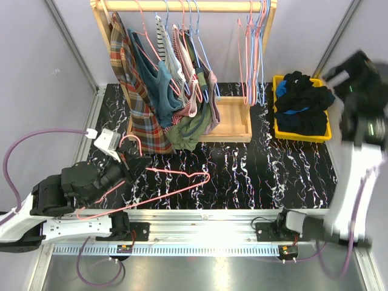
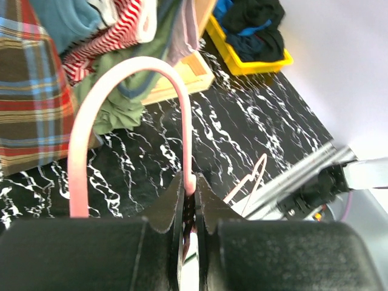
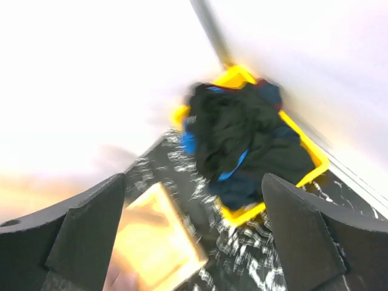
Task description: Remove the tank top from the hanger
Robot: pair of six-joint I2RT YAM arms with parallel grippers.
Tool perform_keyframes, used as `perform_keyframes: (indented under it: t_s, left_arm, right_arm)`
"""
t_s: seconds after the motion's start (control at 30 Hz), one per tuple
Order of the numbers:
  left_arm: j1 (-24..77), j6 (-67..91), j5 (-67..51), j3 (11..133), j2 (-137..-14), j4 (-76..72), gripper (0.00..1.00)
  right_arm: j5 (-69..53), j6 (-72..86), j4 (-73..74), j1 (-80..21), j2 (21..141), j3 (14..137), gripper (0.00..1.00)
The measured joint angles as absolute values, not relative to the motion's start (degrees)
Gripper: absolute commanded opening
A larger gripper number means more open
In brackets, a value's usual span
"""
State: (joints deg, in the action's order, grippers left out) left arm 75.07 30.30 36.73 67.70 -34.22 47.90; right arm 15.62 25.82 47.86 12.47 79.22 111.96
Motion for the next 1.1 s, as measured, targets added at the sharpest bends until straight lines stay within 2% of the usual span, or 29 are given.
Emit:
perform_keyframes:
  t_s: [0.1,0.23,0.33,0.5,0.73,0.93,1.1]
  left_arm:
    - [75.07,30.22,34.24,67.7,-33.21,48.12,0.0]
    - [75.05,29.8,29.69,67.7,-31.99,47.86,0.0]
    - [75.05,29.3,25.28,67.7,-32.45,47.68,0.0]
    - [74.98,28.21,17.8,67.7,-35.83,45.76,0.0]
    - [68.47,26.35,7.03,67.72,-40.47,41.47,0.0]
    - [59.88,26.44,-6.17,67.81,-43.13,37.45,0.0]
    - [55.83,27.07,-14.57,67.81,-43.97,35.4,0.0]
  right_arm:
    - [5.61,24.36,47.9,12.56,61.43,104.99,0.97]
    - [-19.88,23.79,46.63,12.53,47.64,98.74,0.91]
    - [-40.53,24.69,43.57,10.63,44.03,88.42,0.93]
    - [-56.64,25.56,45.71,3.7,47.48,76.18,0.94]
    - [-62.5,18.92,52.21,-17.21,51.4,74.83,0.95]
    - [-53.63,13.87,58.37,-39.33,55.57,74.08,0.95]
    - [-46.92,12.4,59.68,-46.04,57.36,71.42,0.94]
